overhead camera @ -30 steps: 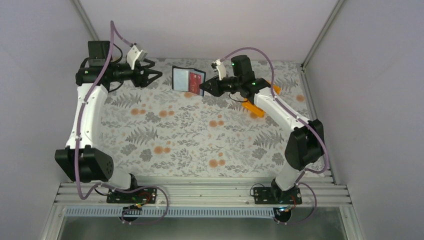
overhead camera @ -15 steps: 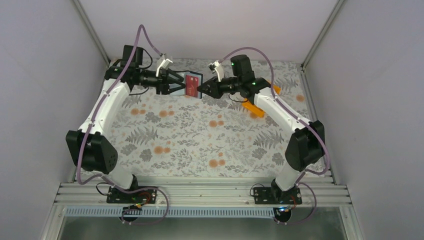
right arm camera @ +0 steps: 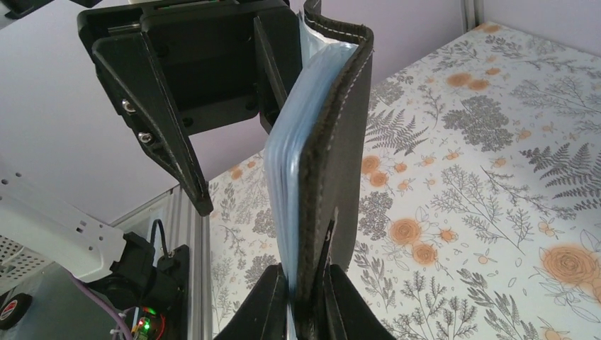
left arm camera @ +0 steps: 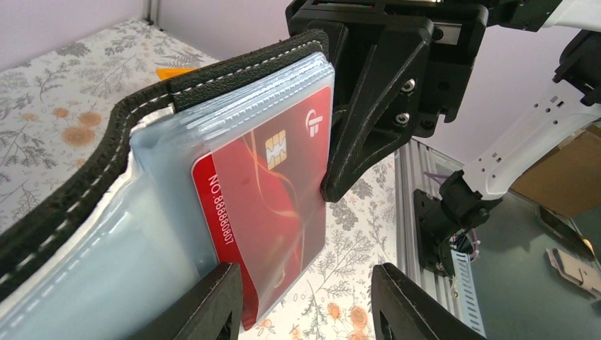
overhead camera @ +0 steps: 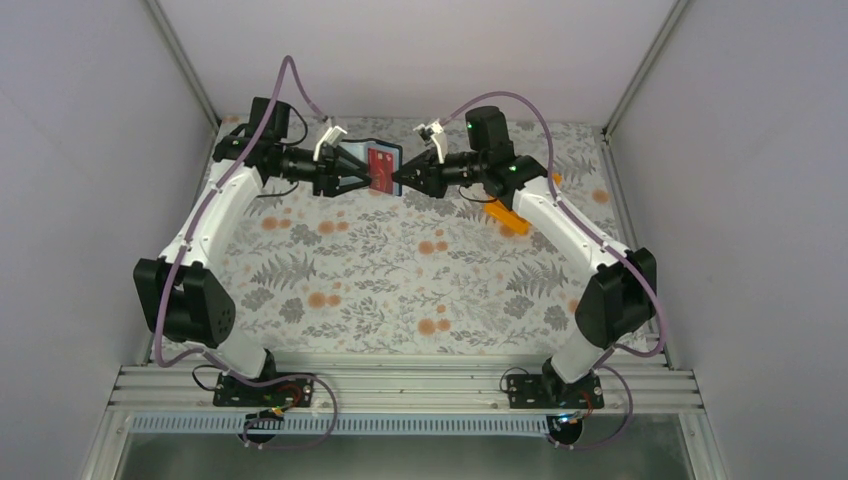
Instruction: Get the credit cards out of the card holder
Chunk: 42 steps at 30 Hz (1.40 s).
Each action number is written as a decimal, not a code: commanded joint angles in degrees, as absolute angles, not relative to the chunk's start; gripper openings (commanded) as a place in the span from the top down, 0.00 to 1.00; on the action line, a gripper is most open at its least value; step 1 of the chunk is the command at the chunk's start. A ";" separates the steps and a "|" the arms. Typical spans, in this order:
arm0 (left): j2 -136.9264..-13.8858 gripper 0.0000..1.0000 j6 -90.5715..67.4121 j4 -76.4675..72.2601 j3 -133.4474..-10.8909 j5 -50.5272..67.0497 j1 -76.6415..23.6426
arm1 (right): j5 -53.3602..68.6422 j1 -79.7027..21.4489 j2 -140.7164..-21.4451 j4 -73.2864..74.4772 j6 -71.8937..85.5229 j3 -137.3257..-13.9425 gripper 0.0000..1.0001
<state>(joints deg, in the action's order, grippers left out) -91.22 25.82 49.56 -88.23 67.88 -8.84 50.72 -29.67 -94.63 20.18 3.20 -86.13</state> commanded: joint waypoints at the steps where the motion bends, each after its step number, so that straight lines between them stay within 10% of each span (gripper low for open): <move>1: -89.32 0.53 28.30 49.79 -88.09 66.68 -8.66 | 57.82 -30.71 -90.90 17.10 0.14 -86.96 0.96; 20: -89.08 0.52 26.64 47.92 -90.71 71.71 -11.64 | 61.63 -30.76 -91.81 15.68 -1.19 -86.74 0.96; 31: -88.51 0.75 28.57 51.48 -93.78 82.46 -12.83 | 60.61 -30.31 -93.93 13.24 0.08 -85.88 0.96; 35: -88.60 0.97 29.00 52.20 -94.62 82.47 -14.33 | 59.71 -30.25 -94.62 11.98 1.63 -86.86 0.96; 42: -87.39 0.98 28.85 52.23 -92.11 82.05 -12.91 | 60.20 -29.43 -93.52 11.28 1.22 -84.05 0.91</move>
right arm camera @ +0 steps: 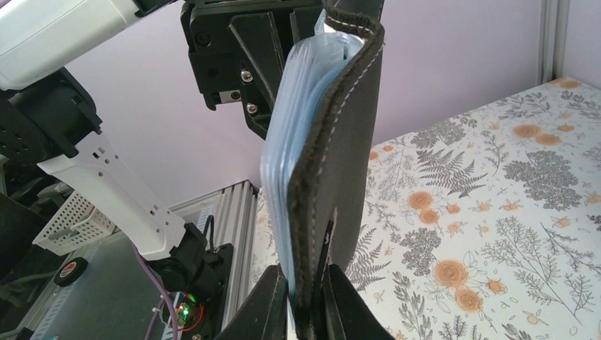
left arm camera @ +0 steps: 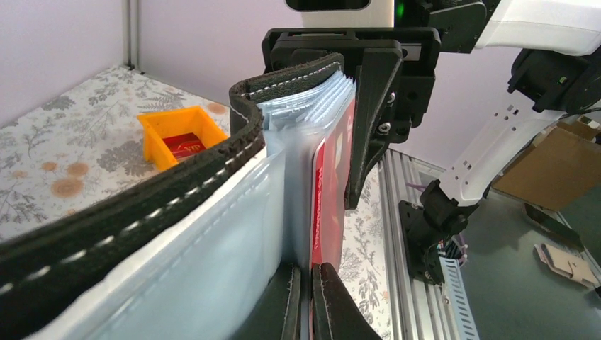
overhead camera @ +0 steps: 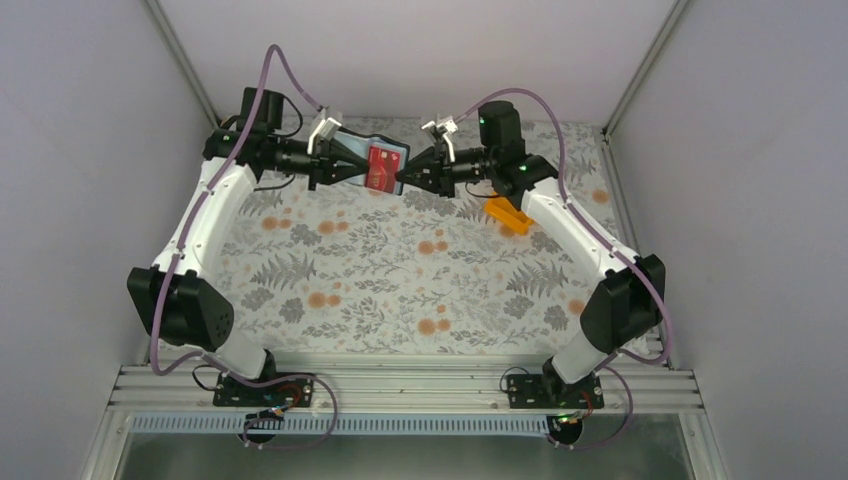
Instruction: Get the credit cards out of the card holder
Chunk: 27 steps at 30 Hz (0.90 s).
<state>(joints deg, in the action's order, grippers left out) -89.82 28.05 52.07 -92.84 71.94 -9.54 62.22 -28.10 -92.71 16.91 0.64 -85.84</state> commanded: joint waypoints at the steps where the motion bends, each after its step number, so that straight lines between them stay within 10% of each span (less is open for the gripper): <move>1: -87.30 0.98 27.81 51.29 -91.33 81.49 -12.57 | 60.48 -29.26 -93.32 11.18 1.29 -83.53 0.89; 17: -85.36 0.98 26.46 48.53 -88.58 73.83 -6.64 | 62.15 -28.07 -92.21 14.53 -1.33 -83.41 0.81; 27: -85.16 0.98 28.23 49.77 -88.36 73.74 -6.42 | 64.08 -28.04 -92.32 14.55 -1.35 -83.89 0.95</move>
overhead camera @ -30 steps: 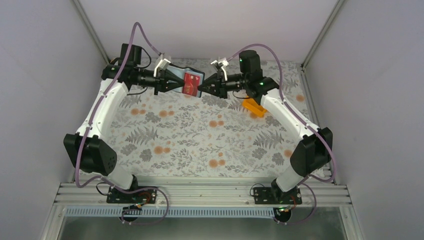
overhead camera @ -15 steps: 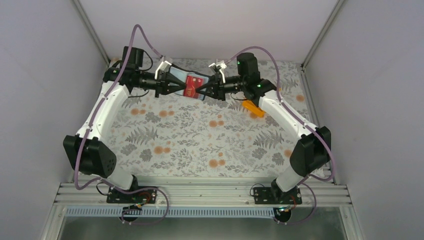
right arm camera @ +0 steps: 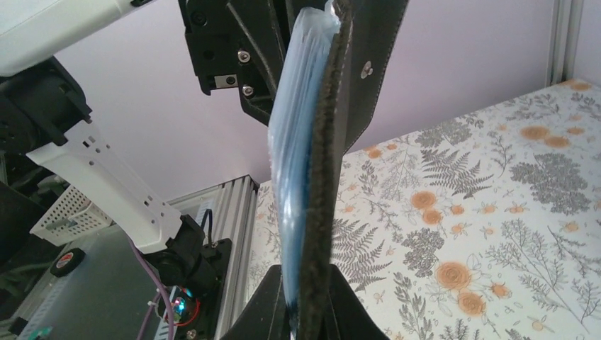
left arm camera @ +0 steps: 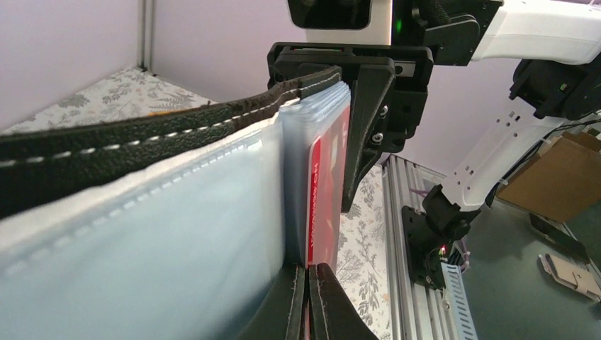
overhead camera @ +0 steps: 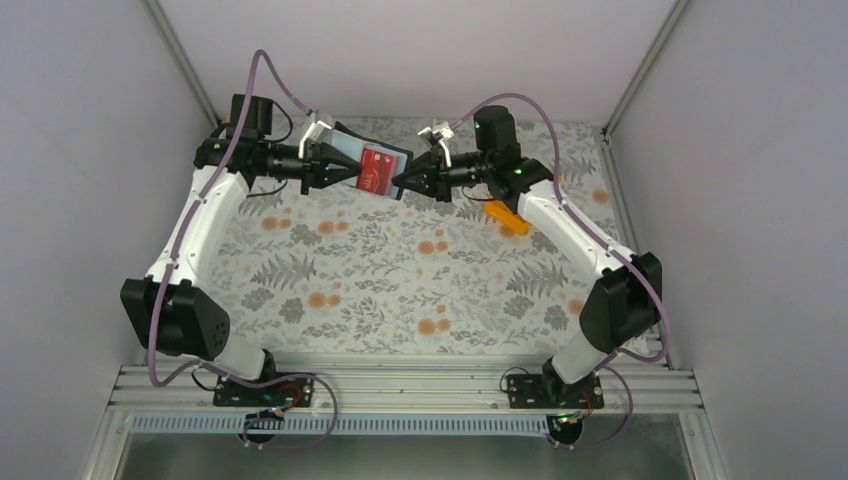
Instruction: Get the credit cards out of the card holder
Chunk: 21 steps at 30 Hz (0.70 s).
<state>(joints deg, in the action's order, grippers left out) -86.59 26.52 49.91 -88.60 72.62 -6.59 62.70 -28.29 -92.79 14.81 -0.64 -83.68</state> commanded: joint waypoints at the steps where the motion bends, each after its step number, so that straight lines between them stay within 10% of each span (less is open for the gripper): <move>1: -85.13 0.98 28.72 50.17 -88.46 73.70 -6.37 | 64.08 -27.99 -92.29 14.66 -1.50 -83.87 0.96; 18: -85.55 0.98 34.76 53.15 -88.64 74.53 -6.69 | 67.14 -27.47 -93.22 16.84 -3.14 -85.09 0.96; 21: -86.12 0.82 36.39 54.25 -89.57 75.30 -7.13 | 67.90 -27.51 -93.25 17.43 -3.81 -85.25 0.96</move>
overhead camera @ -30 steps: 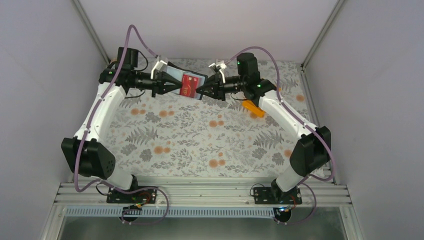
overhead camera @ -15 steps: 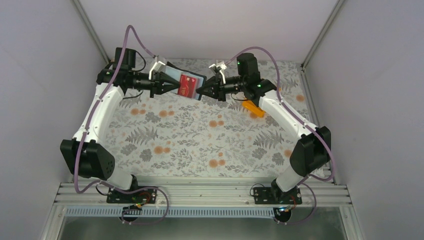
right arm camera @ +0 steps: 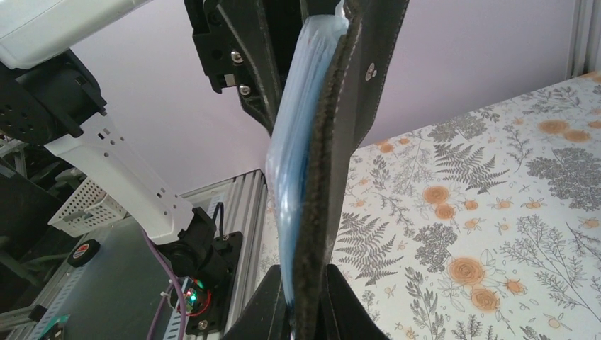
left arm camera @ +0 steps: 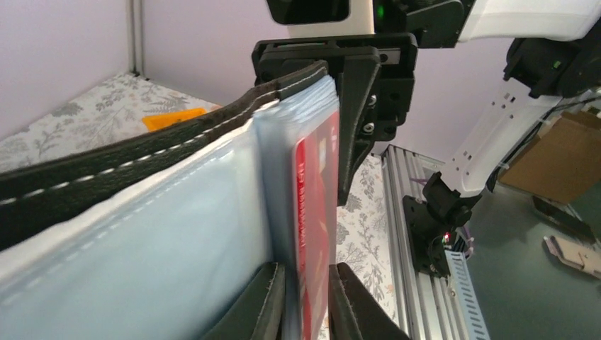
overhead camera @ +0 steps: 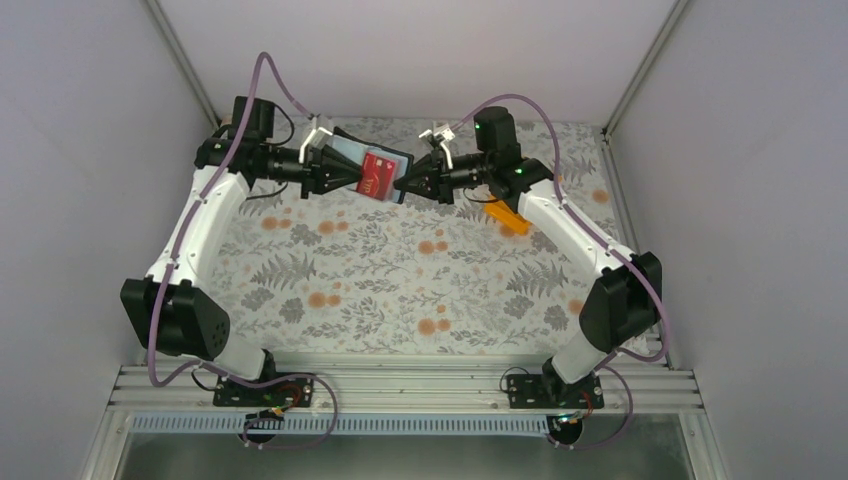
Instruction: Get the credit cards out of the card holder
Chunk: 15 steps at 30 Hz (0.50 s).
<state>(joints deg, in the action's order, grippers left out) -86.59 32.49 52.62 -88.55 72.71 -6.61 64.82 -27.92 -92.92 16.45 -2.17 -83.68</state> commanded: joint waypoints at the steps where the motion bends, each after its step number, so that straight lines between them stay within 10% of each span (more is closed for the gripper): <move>1: -86.23 0.81 36.43 54.24 -89.79 74.99 -7.19 | 68.09 -27.45 -93.22 17.57 -3.97 -85.25 0.96; 15: -88.61 0.68 32.01 50.34 -92.02 71.71 -10.47 | 69.19 -27.68 -93.23 19.05 -5.48 -85.61 0.96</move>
